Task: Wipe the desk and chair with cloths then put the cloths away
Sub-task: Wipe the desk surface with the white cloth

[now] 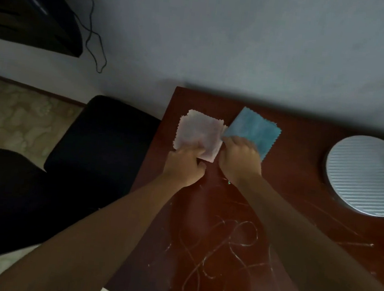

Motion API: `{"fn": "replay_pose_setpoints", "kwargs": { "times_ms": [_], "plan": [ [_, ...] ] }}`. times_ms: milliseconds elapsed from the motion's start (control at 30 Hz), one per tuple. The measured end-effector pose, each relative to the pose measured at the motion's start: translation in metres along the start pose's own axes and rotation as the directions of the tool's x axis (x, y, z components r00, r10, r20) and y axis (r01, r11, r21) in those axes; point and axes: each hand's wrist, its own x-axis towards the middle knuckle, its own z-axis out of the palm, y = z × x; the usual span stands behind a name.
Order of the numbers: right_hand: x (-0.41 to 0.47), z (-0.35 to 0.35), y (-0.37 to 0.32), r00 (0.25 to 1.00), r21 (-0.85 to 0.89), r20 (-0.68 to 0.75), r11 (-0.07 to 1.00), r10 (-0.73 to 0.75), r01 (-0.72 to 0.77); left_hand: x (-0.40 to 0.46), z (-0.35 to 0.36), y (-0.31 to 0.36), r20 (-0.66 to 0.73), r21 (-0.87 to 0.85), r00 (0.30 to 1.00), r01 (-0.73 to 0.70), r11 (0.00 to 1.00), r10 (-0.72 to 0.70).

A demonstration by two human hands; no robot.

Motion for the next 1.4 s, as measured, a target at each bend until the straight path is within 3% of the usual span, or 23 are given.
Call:
{"fn": "replay_pose_setpoints", "kwargs": {
  "times_ms": [100,200,300,400,467,533,600,700,767,933,1067,1200,1267,1333,1400],
  "plan": [
    [0.011,0.010,-0.030,0.985,0.108,-0.008,0.979,-0.171,0.170,-0.020,-0.014,-0.006,0.091,-0.229,0.995,0.050,0.972,-0.030],
    [0.016,0.037,-0.038,0.946,0.003,0.191,0.964,-0.261,0.266,-0.048,-0.016,-0.036,-0.077,-0.144,0.990,0.105,0.984,-0.117],
    [0.026,0.065,-0.031,0.879,-0.145,0.335,0.903,-0.340,0.405,-0.087,-0.009,-0.079,-0.139,-0.097,0.919,0.358,0.929,-0.369],
    [0.035,0.078,-0.031,0.858,-0.211,0.365,0.866,-0.360,0.453,-0.138,0.016,-0.123,-0.001,-0.155,0.752,0.651,0.744,-0.659],
    [0.030,0.083,-0.035,0.898,-0.189,0.304,0.904,-0.317,0.383,-0.168,0.034,-0.139,0.164,-0.296,0.647,0.752,0.589,-0.744],
    [0.003,0.088,-0.051,0.933,-0.147,0.259,0.944,-0.251,0.295,-0.193,0.048,-0.145,0.241,-0.417,0.604,0.771,0.481,-0.759],
    [-0.040,0.093,-0.072,0.944,-0.130,0.244,0.957,-0.221,0.258,-0.203,0.052,-0.145,0.211,-0.449,0.614,0.752,0.483,-0.760],
    [-0.095,0.094,-0.088,0.887,-0.112,0.284,0.906,-0.365,0.408,-0.215,0.051,-0.141,0.186,-0.467,0.634,0.729,0.500,-0.751],
    [-0.087,0.091,-0.079,0.852,-0.143,0.294,0.861,-0.434,0.488,-0.226,0.055,-0.140,0.134,-0.495,0.672,0.682,0.539,-0.728],
    [-0.019,0.093,-0.073,0.908,-0.168,0.223,0.903,-0.356,0.395,-0.254,0.071,-0.137,0.003,-0.534,0.709,0.598,0.598,-0.706],
    [-0.035,0.112,-0.093,0.929,-0.154,0.196,0.926,-0.314,0.346,-0.264,0.089,-0.147,-0.083,-0.422,0.705,0.616,0.666,-0.704],
    [-0.141,0.119,-0.115,0.821,-0.068,0.315,0.851,-0.476,0.520,-0.259,0.091,-0.143,-0.102,-0.338,0.693,0.651,0.680,-0.714],
    [-0.141,0.112,-0.107,0.763,-0.009,0.364,0.817,-0.534,0.576,-0.259,0.090,-0.146,-0.076,-0.333,0.702,0.651,0.681,-0.708],
    [-0.102,0.108,-0.105,0.792,0.004,0.343,0.844,-0.505,0.536,-0.260,0.089,-0.150,-0.045,-0.327,0.716,0.648,0.687,-0.697],
    [-0.059,0.105,-0.108,0.862,-0.012,0.349,0.918,-0.368,0.396,-0.259,0.087,-0.151,-0.025,-0.321,0.723,0.649,0.690,-0.691]
  ]
}}
